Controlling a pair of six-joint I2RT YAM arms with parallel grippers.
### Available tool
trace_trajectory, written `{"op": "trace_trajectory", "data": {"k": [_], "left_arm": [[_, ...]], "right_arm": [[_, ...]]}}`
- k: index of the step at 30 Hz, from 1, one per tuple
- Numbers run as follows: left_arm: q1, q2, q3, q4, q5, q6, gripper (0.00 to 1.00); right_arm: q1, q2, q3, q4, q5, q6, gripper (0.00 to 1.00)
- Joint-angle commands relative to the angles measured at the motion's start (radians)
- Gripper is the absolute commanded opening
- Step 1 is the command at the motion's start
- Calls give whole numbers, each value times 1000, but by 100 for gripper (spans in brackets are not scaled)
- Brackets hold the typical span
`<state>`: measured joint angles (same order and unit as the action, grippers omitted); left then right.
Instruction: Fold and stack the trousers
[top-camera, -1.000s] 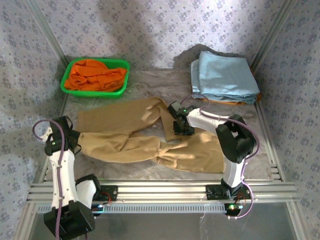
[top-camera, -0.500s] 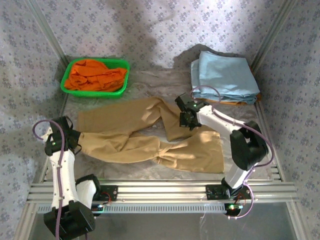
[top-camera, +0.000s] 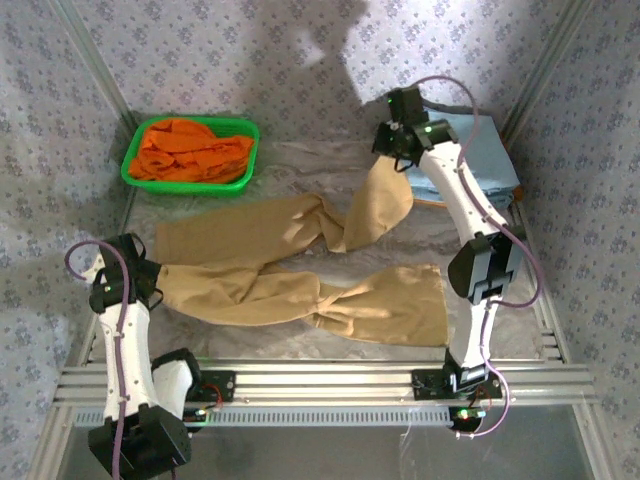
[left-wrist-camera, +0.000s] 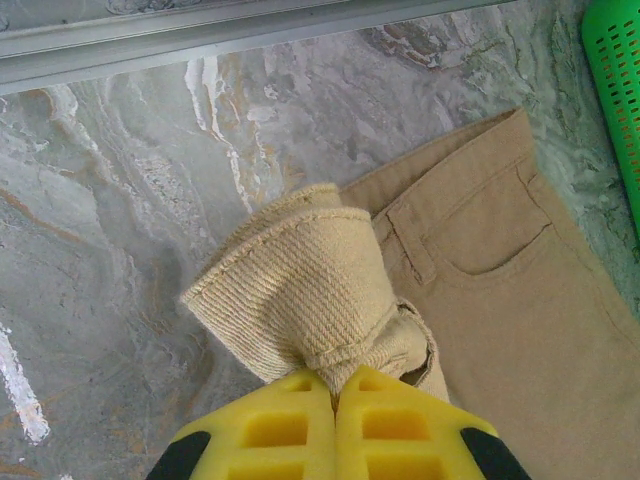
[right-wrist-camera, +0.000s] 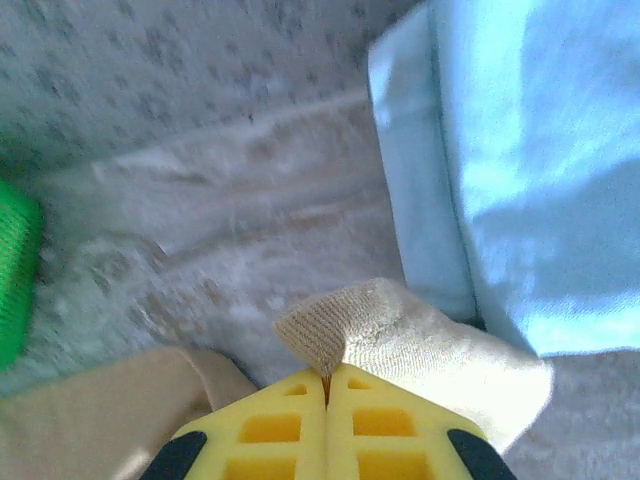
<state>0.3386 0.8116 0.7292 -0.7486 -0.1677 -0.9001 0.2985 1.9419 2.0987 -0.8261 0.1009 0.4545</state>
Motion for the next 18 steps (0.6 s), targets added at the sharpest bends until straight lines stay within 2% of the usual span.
{"op": "trace_trajectory", "data": {"k": [1, 4, 7, 12, 14, 15, 16, 17, 18], "left_arm": [[7, -11, 7, -4, 4, 3, 3], [7, -15, 7, -8, 0, 7, 2], [8, -18, 6, -4, 1, 7, 2], [8, -22, 4, 2, 6, 7, 2], [8, -19, 4, 6, 16, 10, 5], [8, -15, 4, 8, 26, 11, 10], [8, -11, 5, 12, 36, 15, 17], [9, -5, 10, 15, 52, 19, 31], [9, 0, 20, 11, 67, 27, 42]], "right_arm": [[-64, -60, 79, -92, -39, -22, 0], [-144, -186, -27, -30, -62, -14, 0], [-246, -318, -209, 50, -109, 4, 0], [-458, -504, -613, 174, -213, 39, 0], [-514, -572, -788, 205, -212, 64, 0], [-538, -607, -883, 220, -180, 87, 10], [-561, -630, -974, 245, -173, 103, 27], [-595, -646, -1048, 268, -172, 118, 44], [-628, -653, -1097, 269, -168, 125, 46]]}}
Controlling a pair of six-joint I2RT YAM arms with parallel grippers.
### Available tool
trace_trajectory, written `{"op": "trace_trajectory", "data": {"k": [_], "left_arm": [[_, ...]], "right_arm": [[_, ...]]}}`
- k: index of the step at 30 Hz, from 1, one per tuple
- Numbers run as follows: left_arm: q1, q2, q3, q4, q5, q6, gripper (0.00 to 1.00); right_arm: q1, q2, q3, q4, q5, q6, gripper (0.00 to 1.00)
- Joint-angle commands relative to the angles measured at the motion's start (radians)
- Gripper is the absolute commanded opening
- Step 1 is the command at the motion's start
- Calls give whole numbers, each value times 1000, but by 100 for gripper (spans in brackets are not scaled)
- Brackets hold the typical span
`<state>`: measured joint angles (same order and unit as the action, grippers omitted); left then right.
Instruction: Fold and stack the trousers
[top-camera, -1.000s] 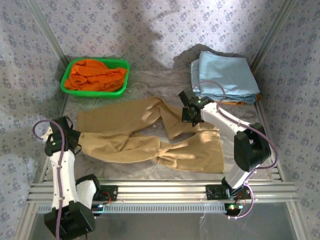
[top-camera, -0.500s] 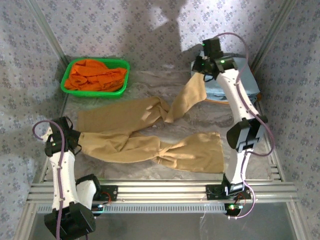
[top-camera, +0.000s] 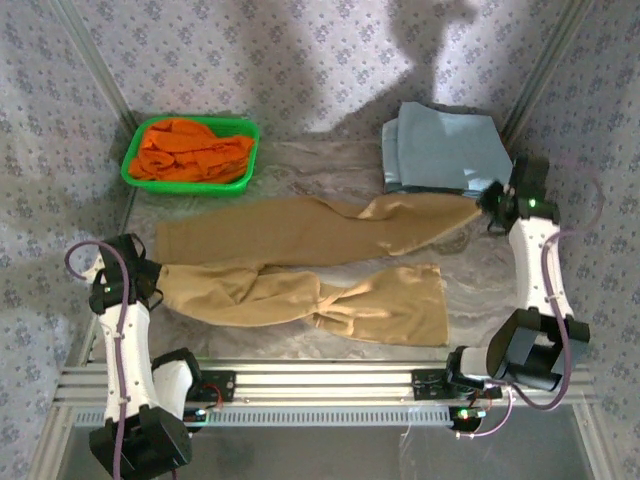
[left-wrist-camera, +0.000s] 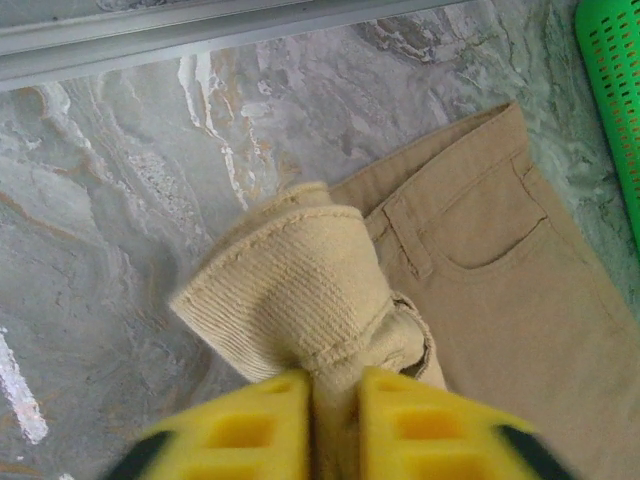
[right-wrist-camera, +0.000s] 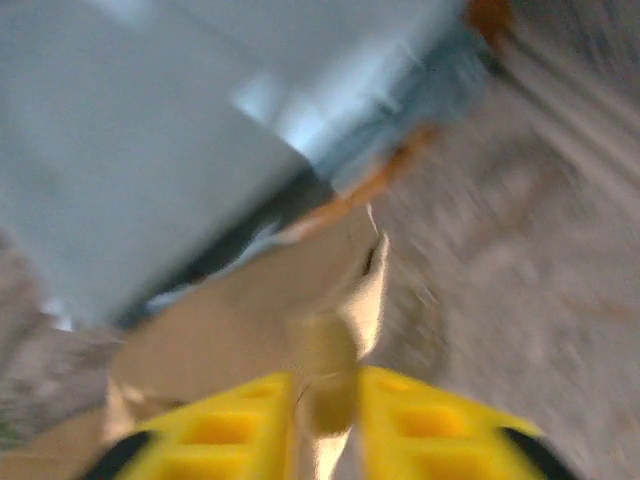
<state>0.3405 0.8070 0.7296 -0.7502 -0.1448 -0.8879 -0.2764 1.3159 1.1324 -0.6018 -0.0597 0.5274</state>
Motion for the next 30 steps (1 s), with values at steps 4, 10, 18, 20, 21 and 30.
{"op": "trace_trajectory", "data": {"k": [4, 10, 18, 20, 21, 30], "left_arm": [[7, 5, 77, -4, 83, 39, 66], [-95, 39, 131, 61, 151, 46, 76], [-494, 463, 225, 212, 60, 20, 70], [-538, 549, 225, 258, 53, -2, 68], [-552, 584, 212, 290, 52, -19, 67], [-513, 663, 18, 413, -32, -177, 63]], "right_arm": [[-106, -52, -178, 28, -29, 39, 51], [89, -76, -146, 55, -16, 42, 53], [496, 180, -133, 195, -56, 46, 19], [553, 245, -116, 207, -47, 44, 10], [575, 276, -108, 209, -52, 42, 6], [655, 406, -140, 222, -58, 32, 1]]}}
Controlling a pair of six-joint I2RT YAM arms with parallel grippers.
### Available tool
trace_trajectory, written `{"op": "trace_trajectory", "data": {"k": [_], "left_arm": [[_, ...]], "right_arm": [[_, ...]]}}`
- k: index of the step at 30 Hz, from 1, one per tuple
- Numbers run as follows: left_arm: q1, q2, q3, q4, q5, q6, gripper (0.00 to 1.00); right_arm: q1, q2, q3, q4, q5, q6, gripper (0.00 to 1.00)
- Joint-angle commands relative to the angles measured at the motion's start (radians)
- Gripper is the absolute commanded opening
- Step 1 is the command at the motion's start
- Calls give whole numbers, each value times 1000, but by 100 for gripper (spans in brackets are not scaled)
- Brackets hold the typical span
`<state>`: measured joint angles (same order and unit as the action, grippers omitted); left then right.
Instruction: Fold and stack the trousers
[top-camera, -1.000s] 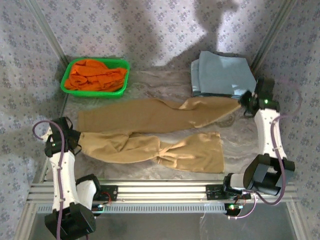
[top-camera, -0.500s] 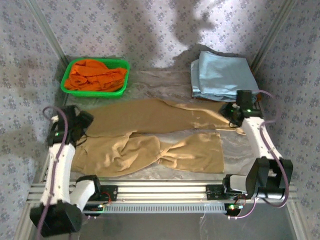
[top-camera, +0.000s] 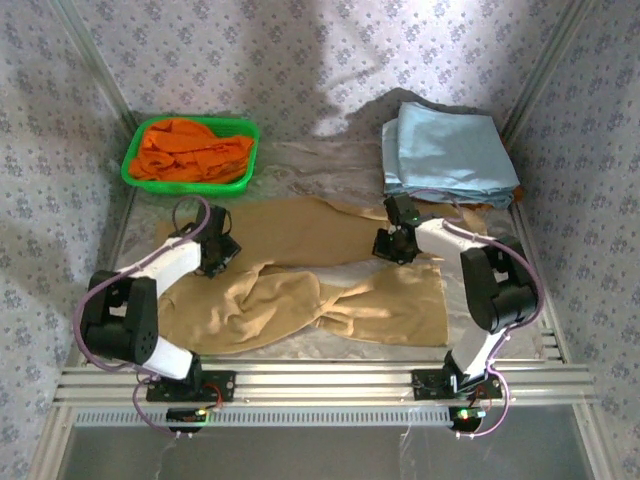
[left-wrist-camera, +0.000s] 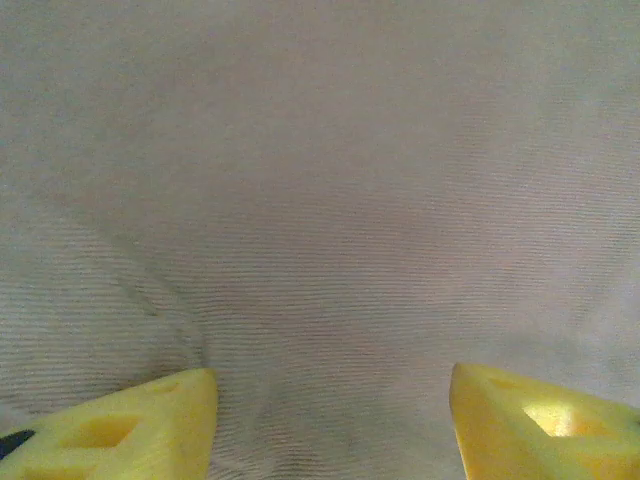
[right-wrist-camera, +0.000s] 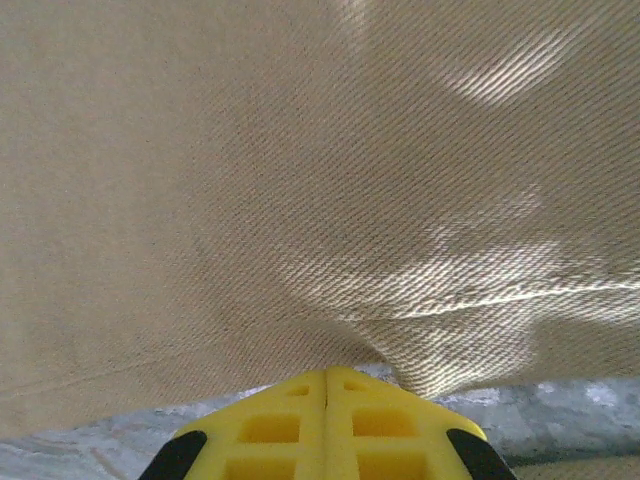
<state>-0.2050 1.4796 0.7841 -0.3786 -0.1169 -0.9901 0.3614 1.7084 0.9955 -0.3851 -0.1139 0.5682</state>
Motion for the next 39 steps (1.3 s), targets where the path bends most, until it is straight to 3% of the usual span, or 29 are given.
{"op": "trace_trajectory", "data": {"k": [1, 11, 16, 19, 25, 31, 34, 39], "left_arm": [[53, -10, -54, 52, -49, -86, 63], [290, -7, -98, 51, 25, -48, 62], [328, -20, -51, 9, 6, 15, 62], [328, -40, -31, 2, 10, 47, 63], [284, -108, 3, -32, 65, 105, 73], [122, -158, 19, -53, 48, 110, 78], [56, -106, 14, -17, 59, 104, 78], [45, 2, -18, 70, 82, 81, 77]], "right_arm": [[20, 16, -10, 5, -8, -7, 1], [109, -16, -153, 43, -82, 41, 0], [198, -85, -196, 41, -136, 82, 0], [200, -144, -167, -16, -127, 69, 1], [1, -248, -64, -159, -50, -57, 10], [-307, -201, -80, -136, -76, -50, 12], [-399, -132, -87, -94, -89, -28, 8], [-451, -36, -71, -42, -90, 10, 3]]}}
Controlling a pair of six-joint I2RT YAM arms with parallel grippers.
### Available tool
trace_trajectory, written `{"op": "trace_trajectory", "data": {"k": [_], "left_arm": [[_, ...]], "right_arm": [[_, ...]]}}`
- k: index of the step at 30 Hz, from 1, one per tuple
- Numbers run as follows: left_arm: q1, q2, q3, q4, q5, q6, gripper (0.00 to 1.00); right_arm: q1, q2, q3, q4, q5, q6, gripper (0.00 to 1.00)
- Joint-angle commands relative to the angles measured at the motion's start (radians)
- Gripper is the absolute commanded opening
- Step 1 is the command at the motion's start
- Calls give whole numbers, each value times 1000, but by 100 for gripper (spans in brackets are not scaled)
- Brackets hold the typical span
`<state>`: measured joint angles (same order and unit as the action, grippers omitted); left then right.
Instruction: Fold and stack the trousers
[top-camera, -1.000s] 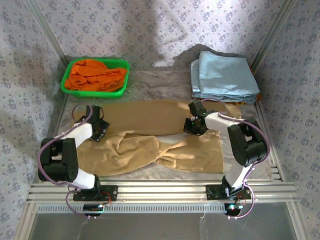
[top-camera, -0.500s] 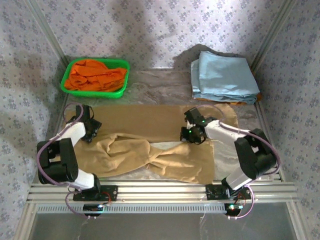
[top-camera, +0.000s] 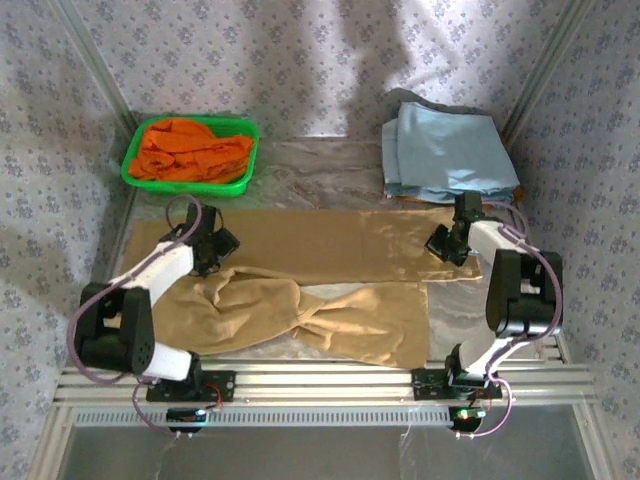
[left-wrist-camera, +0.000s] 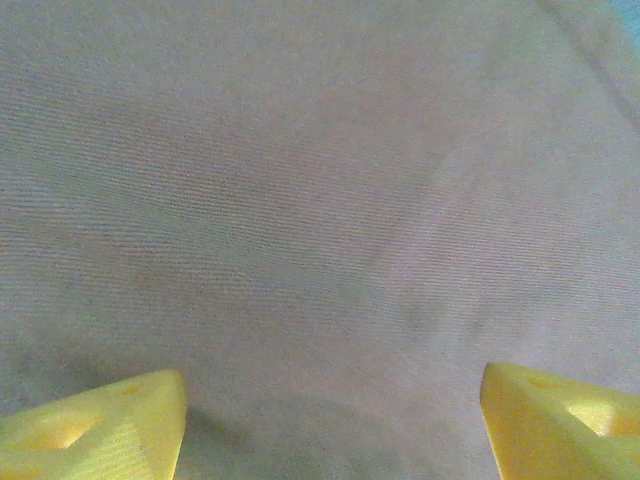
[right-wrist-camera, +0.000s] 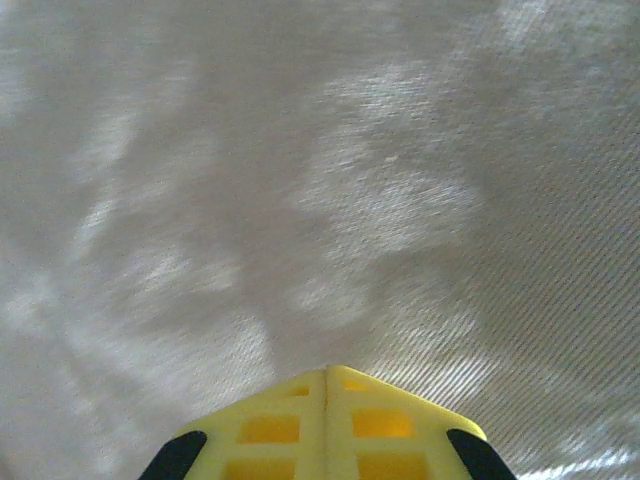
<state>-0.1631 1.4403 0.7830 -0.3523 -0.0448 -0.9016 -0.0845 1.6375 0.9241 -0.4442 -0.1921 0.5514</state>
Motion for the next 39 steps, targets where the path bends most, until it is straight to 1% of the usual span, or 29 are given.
{"op": "trace_trajectory", "data": {"k": [1, 7, 11, 12, 14, 18, 20, 21, 22, 23, 25, 28, 30, 32, 34, 37, 39], "left_arm": [[8, 59, -20, 57, 4, -10, 77], [78, 171, 1, 99, 16, -12, 76], [145, 191, 4, 110, 23, -14, 75], [158, 188, 5, 111, 23, -9, 75], [178, 176, 12, 103, 25, 2, 75], [193, 139, 44, 65, 32, 42, 75], [193, 115, 55, 53, 56, 56, 77], [193, 101, 59, 48, 80, 63, 78], [191, 83, 63, 38, 101, 67, 79], [185, 62, 66, 27, 113, 74, 80], [164, 7, 71, -9, 112, 92, 85], [133, -83, 64, -67, 99, 112, 90], [108, -143, 42, -96, 96, 117, 92], [73, -208, 16, -127, 94, 116, 92], [21, -274, -19, -156, 79, 118, 92], [-50, -349, -68, -188, 69, 118, 92], [-75, -387, -91, -207, 65, 115, 92]], "right_arm": [[-3, 54, 12, 17, -14, 29, 3], [36, 155, 75, 17, -24, 34, 3], [69, 203, 118, 10, -47, 38, 3], [80, 208, 133, -4, -28, 35, 3], [94, 203, 142, -13, -36, 34, 3], [96, 141, 152, -56, -12, 15, 5], [93, 94, 160, -97, -2, -6, 12], [98, 56, 155, -115, 16, -17, 19], [101, 12, 144, -136, 35, -26, 32], [101, -29, 128, -151, 47, -33, 38], [101, -124, 76, -191, 62, -40, 45], [101, -233, -14, -239, 62, -55, 52], [96, -283, -81, -251, 32, -53, 55], [94, -318, -142, -248, 5, -40, 56], [97, -332, -193, -231, -15, -29, 57], [101, -298, -239, -193, -65, -25, 56], [108, -265, -250, -169, -95, -25, 53]]}}
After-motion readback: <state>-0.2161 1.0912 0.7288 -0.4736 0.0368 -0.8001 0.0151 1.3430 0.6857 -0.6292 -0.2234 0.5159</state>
